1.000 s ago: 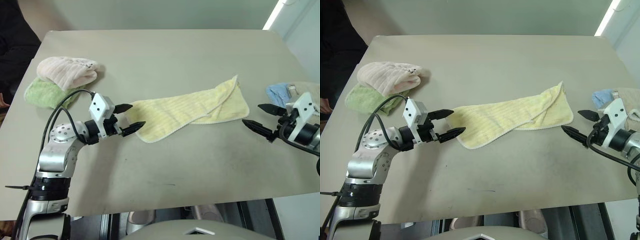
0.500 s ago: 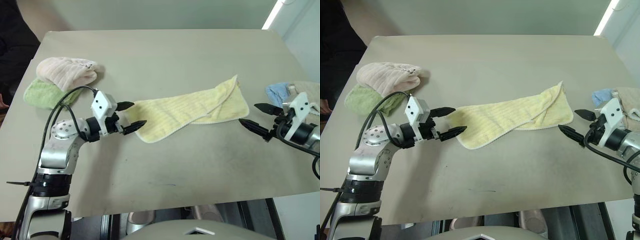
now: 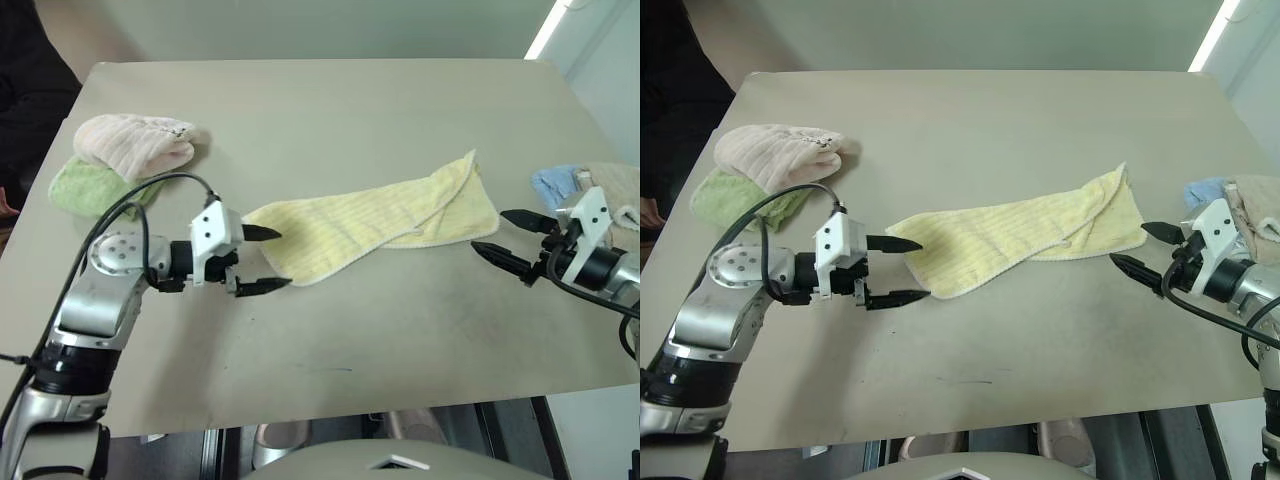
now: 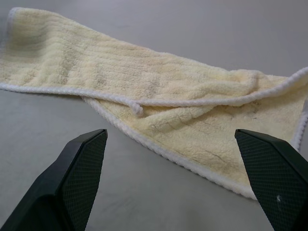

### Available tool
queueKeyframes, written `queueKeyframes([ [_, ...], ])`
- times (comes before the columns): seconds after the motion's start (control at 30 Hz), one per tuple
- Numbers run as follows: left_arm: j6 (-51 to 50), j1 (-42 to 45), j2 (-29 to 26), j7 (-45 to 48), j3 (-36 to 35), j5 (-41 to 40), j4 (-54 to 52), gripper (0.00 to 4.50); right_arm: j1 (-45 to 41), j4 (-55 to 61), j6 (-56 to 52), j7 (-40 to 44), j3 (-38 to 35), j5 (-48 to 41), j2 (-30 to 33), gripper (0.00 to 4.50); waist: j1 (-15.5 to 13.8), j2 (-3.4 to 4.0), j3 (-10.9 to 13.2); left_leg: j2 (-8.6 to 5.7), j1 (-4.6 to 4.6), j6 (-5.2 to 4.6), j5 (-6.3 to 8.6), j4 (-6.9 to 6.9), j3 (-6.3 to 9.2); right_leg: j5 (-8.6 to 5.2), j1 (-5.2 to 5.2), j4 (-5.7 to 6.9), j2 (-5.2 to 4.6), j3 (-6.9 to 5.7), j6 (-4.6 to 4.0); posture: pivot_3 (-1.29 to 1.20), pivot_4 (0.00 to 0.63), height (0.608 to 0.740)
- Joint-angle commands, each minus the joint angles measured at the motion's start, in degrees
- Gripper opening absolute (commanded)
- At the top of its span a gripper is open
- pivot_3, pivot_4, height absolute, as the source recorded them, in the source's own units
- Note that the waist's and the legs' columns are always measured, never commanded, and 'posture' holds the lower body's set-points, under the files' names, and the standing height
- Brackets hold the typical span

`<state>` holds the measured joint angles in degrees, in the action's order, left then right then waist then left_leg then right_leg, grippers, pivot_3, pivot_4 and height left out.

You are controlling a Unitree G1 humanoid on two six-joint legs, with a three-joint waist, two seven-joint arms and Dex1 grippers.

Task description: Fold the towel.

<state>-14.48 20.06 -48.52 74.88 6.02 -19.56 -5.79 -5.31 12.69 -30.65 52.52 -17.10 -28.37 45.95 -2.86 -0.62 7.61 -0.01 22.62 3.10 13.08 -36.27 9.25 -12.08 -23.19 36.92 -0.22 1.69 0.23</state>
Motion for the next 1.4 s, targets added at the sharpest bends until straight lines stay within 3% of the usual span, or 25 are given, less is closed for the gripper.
queueKeyframes([
  [0.03,5.83,4.64,0.18,5.17,5.86,5.34,3.41,4.47,-0.72,1.40,0.47,-0.23,-0.23,-0.56,0.30,4.50,0.03,0.00,0.00,0.01,0.01,-0.02,0.01,0.00,0.01,0.00,-0.01,0.00,-0.02,0.00,0.00,0.00,0.150,0.740],
  [0.23,17.47,13.08,2.19,10.25,13.66,14.34,15.82,4.47,0.54,3.50,0.12,-1.74,-0.89,-1.11,-0.83,4.50,0.16,0.00,0.00,0.09,0.32,-0.12,0.07,0.01,0.05,0.01,-0.13,-0.01,-0.04,0.00,0.02,0.00,0.150,0.740],
  [0.33,19.34,15.89,3.89,11.61,14.73,15.36,19.99,4.47,2.02,4.88,-0.20,-2.49,-1.67,-1.43,-1.13,4.50,0.16,0.00,0.00,0.09,0.31,-0.15,0.09,-0.04,0.10,0.33,-0.25,-0.05,-0.05,0.00,0.56,0.00,0.150,0.740],
  [0.6,21.27,19.90,6.85,15.83,18.11,17.88,26.58,4.47,5.60,8.79,-1.55,-4.84,-3.99,-2.73,-1.55,4.50,0.01,0.01,0.00,0.04,0.53,-0.40,0.23,-0.42,0.11,0.45,-0.35,-0.14,-0.19,0.05,0.77,0.00,0.150,0.740],
  [1.03,20.97,19.94,7.62,15.91,17.05,16.80,27.02,0.12,5.54,9.50,-2.39,-5.43,-4.42,-3.60,-1.09,4.50,0.20,0.02,-0.01,-0.11,0.53,-0.63,0.26,-0.86,0.03,0.21,-0.15,-0.13,-0.19,0.28,0.67,0.00,0.150,0.740],
  [1.2,20.96,19.71,7.42,15.92,16.97,16.69,26.80,0.06,5.26,9.28,-2.33,-5.43,-4.16,-3.63,-1.00,4.50,0.11,0.02,-0.01,-0.11,0.58,-0.62,0.32,-0.83,0.02,0.20,-0.17,-0.13,-0.19,0.29,1.11,0.00,0.150,0.740],
  [1.4,20.95,19.37,7.09,15.91,16.87,16.50,26.46,0.06,4.75,8.95,-2.34,-5.30,-3.81,-3.49,-0.98,4.50,0.14,0.02,-0.01,-0.11,0.58,-0.70,0.39,-0.83,0.03,0.16,-0.17,-0.13,-0.20,0.29,1.05,0.00,0.150,0.740],
])
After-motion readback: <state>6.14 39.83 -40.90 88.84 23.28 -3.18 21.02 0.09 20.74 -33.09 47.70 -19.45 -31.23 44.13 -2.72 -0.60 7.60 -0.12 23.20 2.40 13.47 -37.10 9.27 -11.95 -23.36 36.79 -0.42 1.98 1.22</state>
